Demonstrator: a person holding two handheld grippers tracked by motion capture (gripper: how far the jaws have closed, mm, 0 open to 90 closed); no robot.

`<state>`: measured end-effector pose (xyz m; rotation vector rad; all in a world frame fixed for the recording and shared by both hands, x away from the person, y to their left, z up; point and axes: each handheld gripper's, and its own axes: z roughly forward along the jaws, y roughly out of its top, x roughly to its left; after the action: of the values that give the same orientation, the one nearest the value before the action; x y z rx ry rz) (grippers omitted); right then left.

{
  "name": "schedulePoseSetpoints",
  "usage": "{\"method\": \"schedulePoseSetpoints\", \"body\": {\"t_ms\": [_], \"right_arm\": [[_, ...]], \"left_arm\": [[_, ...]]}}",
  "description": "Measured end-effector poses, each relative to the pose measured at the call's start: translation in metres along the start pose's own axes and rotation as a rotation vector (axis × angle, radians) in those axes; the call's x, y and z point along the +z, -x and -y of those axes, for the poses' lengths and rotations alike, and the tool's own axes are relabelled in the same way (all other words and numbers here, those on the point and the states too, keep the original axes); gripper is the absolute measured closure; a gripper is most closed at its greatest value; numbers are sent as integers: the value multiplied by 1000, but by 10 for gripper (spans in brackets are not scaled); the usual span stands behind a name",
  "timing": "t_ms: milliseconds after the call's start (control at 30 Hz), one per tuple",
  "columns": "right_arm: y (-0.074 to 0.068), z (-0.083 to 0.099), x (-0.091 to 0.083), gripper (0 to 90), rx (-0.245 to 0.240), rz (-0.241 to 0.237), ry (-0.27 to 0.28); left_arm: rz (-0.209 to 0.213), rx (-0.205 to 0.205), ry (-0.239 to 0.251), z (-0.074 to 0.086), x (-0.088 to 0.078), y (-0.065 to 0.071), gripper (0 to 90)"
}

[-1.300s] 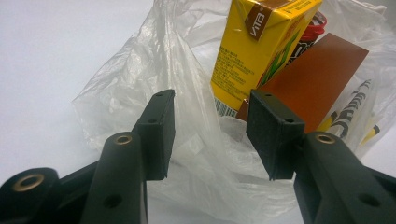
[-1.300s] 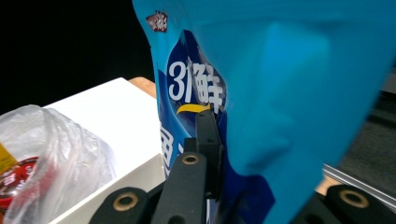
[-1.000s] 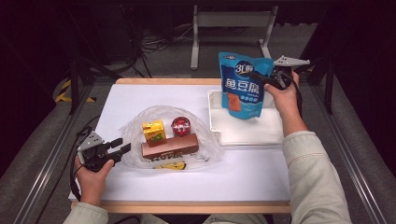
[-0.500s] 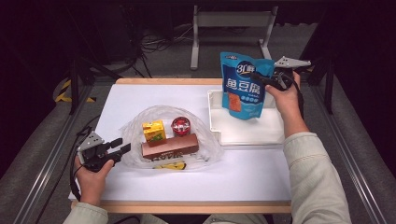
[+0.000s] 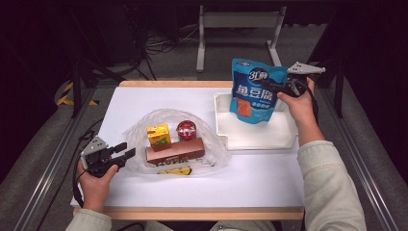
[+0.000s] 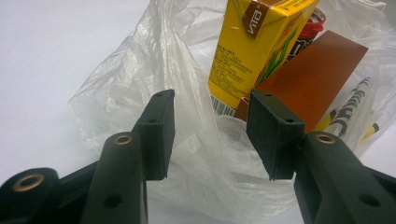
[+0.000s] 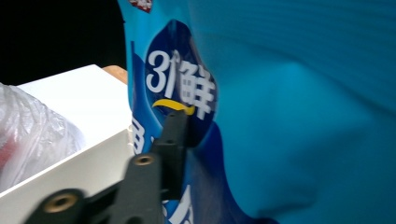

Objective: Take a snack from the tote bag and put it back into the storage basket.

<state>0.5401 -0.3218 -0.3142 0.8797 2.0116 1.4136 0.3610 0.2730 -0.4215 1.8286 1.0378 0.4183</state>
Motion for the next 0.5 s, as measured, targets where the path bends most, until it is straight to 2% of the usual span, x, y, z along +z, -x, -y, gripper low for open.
{"method": "schedulePoseSetpoints", "body": {"t_ms": [100, 200, 333, 500], "right_arm": [[-1, 0, 1, 423, -3, 21, 4], [-3, -2, -1, 372, 2, 26, 20], [-6, -5, -4, 317, 11, 34, 44], [-7, -11, -13, 300, 14, 44, 78]], "left_arm": [[-1, -1, 2, 0, 0, 0, 523], [-2, -2, 2, 0, 0, -1, 523], [0, -9, 1, 0, 0, 0, 523], [1, -1, 1, 0, 0, 0, 523]]}}
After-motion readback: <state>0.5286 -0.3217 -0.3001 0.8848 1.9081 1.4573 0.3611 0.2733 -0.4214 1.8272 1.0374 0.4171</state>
